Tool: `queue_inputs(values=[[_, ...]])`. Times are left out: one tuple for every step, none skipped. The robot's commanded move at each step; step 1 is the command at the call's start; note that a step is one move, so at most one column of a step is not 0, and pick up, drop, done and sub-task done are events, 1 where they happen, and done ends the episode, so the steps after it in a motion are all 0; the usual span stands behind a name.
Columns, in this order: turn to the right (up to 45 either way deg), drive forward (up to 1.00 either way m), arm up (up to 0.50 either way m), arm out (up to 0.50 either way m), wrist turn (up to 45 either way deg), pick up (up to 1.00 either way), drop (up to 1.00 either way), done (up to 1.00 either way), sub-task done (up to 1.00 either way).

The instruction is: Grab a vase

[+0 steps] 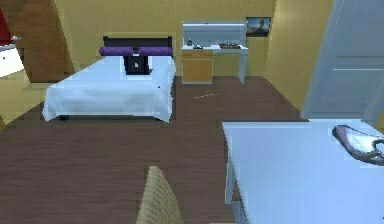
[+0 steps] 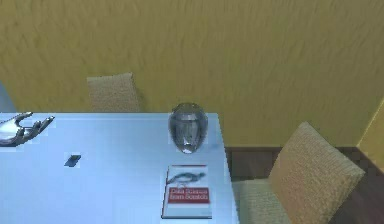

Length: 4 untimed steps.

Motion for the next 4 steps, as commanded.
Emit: queue_inputs(values=[[0.0,0.00,0.50,0.00,0.0,0.00,0.00,0.00,0.00],[0.0,0.00,0.38,0.00,0.0,0.00,0.00,0.00,0.00],[0.0,0.00,0.00,0.40,0.0,0.00,0.00,0.00,0.00],[0.0,0.00,0.00,0.00,45.0,0.00,0.00,0.00,0.00]])
